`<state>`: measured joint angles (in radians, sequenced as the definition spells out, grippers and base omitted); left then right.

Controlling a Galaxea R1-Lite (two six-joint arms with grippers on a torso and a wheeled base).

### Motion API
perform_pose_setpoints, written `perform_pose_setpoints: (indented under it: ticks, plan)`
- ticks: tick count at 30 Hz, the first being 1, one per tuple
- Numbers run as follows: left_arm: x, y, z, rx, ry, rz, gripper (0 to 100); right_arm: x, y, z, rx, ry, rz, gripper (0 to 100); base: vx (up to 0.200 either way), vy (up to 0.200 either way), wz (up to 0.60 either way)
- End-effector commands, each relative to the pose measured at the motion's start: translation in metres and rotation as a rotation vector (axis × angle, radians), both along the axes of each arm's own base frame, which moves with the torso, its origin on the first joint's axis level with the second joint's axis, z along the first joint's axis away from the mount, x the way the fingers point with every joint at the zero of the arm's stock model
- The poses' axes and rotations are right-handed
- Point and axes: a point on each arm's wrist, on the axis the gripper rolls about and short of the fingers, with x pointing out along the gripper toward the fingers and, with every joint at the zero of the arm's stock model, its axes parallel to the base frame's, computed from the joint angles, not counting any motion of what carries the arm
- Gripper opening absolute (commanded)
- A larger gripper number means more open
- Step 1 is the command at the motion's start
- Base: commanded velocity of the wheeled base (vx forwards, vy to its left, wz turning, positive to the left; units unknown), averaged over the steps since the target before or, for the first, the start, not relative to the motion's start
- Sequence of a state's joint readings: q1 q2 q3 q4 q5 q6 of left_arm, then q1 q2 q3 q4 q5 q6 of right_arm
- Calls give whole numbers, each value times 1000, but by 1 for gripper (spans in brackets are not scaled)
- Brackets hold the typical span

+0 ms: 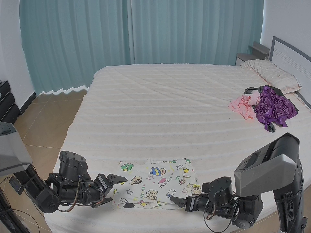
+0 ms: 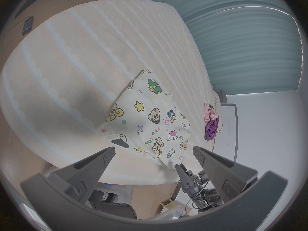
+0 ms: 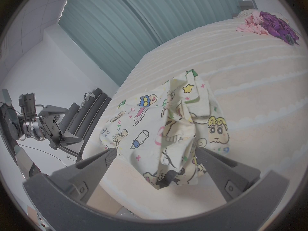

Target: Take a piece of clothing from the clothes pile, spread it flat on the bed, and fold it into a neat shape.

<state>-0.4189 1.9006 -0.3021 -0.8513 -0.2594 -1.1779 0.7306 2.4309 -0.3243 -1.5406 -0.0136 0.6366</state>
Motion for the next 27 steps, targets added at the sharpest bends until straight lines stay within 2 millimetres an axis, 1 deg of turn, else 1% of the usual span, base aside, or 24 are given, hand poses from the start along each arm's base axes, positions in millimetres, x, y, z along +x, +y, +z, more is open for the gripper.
perform_pose_setpoints:
  ticks: [1,3,4,7,14,16,17,19,20,27]
  plan:
    - [0,0,-1,4,2,-3,100,2,4,-9,-16,5,5,100,0,0,0]
    - [0,0,-1,7,2,-5,100,5,6,-8,-10,-9,5,100,0,0,0]
    - [0,0,-1,7,2,-5,100,5,6,-8,-11,-10,4,0,0,0,0]
    - [0,0,-1,7,2,-5,100,6,6,-8,-10,-12,0,0,0,0,0]
    - [0,0,-1,7,2,-5,100,-2,-6,-1,-27,4,-15,0,0,0,0]
    - [0,0,-1,7,2,-5,100,-2,-6,-1,-27,4,-15,0,0,0,0]
    - [0,0,-2,7,3,-5,100,-3,-17,3,-32,9,-46,0,0,0,0]
    - [0,0,-2,7,3,-5,100,-2,-19,4,-29,6,-55,0,0,0,0]
    - [0,0,-1,7,2,-5,100,-3,-25,8,-31,8,-67,0,0,0,0]
    - [0,0,-2,7,3,-5,100,-14,-33,11,-51,35,-59,0,0,0,0]
